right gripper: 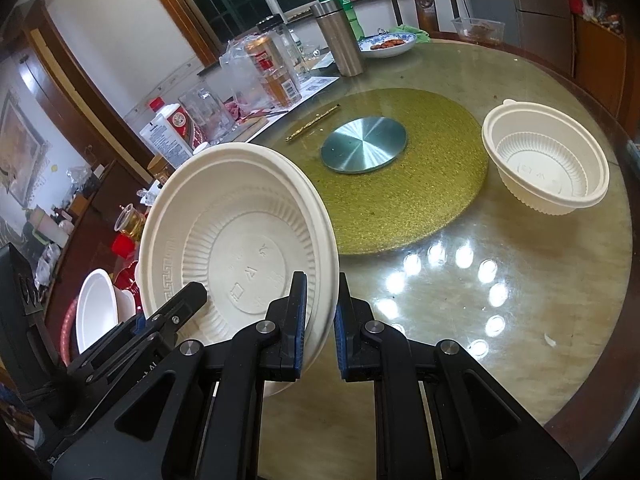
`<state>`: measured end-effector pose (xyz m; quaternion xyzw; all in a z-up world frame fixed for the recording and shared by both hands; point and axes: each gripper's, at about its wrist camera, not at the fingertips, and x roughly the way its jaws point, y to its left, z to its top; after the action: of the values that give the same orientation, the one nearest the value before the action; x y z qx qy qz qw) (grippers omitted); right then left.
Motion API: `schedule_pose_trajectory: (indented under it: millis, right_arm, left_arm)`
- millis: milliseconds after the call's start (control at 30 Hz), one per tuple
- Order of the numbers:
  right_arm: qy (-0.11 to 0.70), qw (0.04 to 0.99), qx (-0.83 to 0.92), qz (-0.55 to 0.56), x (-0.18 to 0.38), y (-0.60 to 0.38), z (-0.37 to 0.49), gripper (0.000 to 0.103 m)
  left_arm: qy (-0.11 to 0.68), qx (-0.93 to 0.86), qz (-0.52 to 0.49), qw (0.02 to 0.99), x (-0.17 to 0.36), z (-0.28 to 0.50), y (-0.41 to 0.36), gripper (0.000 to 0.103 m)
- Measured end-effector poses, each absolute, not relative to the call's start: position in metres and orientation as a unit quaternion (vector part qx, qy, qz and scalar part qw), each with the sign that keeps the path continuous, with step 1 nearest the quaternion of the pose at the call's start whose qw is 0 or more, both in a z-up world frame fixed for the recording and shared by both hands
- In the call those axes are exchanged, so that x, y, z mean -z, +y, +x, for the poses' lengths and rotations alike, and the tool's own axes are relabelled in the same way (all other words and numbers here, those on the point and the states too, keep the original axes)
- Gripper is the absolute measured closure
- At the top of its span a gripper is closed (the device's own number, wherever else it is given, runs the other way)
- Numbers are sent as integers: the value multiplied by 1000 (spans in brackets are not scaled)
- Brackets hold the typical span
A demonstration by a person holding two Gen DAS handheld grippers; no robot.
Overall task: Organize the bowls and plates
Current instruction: 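Carry the larger beige bowl with the left gripper to the red plate stack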
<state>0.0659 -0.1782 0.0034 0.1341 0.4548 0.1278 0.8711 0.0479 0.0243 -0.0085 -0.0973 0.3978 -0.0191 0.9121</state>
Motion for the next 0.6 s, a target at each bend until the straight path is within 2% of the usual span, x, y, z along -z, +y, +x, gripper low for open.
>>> schedule_pose_trajectory:
  millis: [600]
  right_arm:
    - [442,877,-154,108,-18,-144,56,91]
  left_arm:
    - [380,-7,-99,920,-7,26,50,86]
